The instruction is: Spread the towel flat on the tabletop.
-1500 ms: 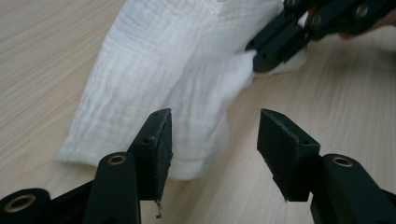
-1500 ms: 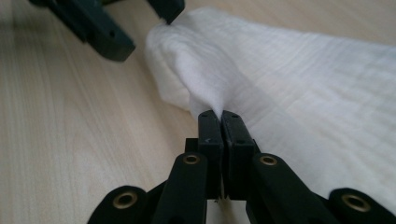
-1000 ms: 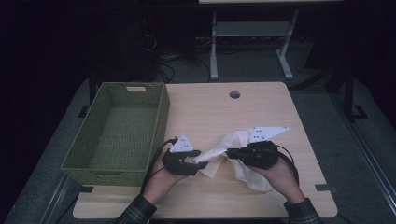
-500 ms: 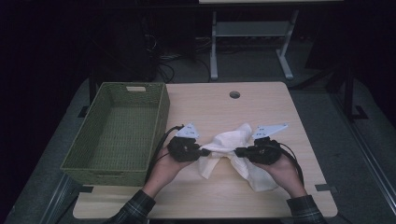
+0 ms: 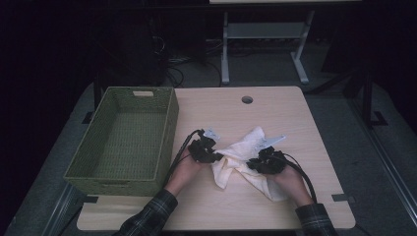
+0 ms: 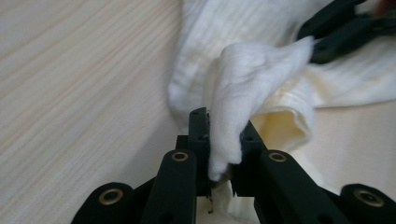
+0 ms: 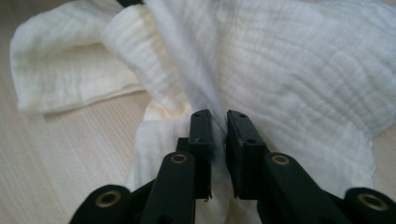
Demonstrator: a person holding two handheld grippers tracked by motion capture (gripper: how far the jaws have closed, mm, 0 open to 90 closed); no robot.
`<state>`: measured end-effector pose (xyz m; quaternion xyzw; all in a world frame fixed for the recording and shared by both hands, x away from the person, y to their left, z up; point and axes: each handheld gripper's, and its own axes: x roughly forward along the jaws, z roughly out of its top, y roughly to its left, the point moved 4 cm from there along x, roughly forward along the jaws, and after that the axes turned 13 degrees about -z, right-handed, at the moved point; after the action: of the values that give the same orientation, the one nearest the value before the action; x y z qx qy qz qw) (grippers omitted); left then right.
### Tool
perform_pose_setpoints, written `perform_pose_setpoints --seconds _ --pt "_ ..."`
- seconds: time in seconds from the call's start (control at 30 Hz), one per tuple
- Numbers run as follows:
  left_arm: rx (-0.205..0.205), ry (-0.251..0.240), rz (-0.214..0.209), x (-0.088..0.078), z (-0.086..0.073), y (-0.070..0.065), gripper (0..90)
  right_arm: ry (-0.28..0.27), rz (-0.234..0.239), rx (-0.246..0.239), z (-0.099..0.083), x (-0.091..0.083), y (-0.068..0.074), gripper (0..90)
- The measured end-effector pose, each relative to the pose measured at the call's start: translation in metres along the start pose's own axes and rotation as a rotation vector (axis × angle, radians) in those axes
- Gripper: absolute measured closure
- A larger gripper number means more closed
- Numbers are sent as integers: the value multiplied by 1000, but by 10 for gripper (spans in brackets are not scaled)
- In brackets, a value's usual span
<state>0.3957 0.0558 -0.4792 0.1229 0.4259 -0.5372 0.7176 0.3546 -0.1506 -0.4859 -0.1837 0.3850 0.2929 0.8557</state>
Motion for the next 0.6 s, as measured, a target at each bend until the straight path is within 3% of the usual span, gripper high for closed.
perform_pose_setpoints --seconds 0.13,0.23,0.37,0.6 --pt "-12 8 10 5 0 9 779 -43 -9 1 3 -10 1 783" --pt "-8 -1 33 0 2 8 671 -29 -1 1 1 -8 3 795" --pt "17 -50 34 -18 7 -8 560 -2 -7 -7 -4 1 3 820" --pt "92 -91 24 -41 6 -46 529 4 -12 -6 -6 3 3 833"
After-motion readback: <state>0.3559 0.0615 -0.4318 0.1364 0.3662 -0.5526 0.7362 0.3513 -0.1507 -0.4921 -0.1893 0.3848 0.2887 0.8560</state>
